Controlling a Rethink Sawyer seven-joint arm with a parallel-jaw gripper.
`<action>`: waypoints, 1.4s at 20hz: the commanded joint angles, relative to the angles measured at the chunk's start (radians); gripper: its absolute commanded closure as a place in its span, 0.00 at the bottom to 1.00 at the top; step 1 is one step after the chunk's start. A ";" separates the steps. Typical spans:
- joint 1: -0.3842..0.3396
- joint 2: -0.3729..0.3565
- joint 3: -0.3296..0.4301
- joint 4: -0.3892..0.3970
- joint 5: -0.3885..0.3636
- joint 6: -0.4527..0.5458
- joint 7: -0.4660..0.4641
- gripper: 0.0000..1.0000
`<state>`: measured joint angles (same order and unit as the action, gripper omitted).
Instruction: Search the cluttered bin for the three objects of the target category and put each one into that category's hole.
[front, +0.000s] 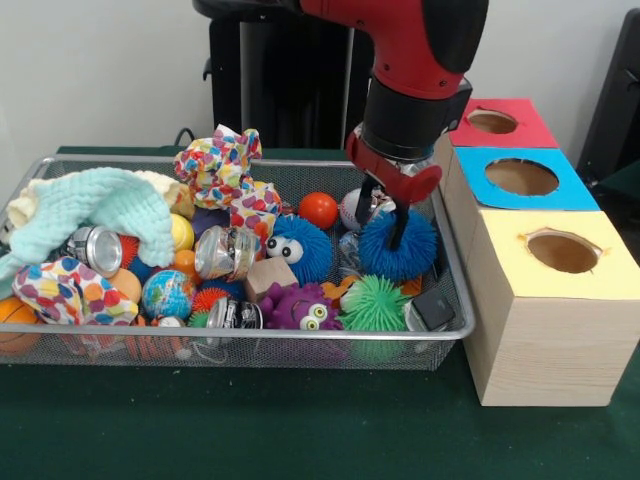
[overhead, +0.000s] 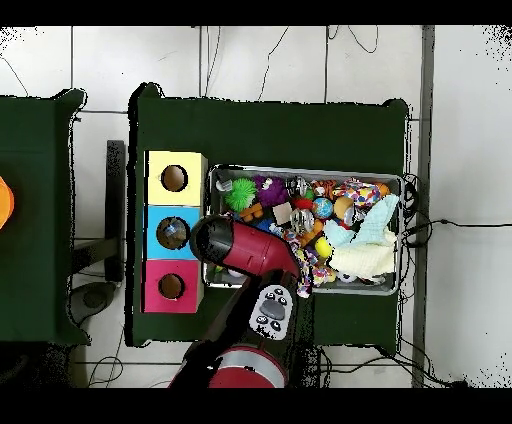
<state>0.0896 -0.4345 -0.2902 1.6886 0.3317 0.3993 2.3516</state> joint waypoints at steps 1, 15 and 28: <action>-0.013 0.047 0.127 0.056 0.025 -0.077 0.149 0.00; -0.035 0.112 0.155 0.033 0.023 -0.163 0.145 0.00; -0.055 0.107 0.161 0.029 0.007 -0.131 0.115 1.00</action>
<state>0.0550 -0.3837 -0.2510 1.6883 0.3319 0.2610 2.3516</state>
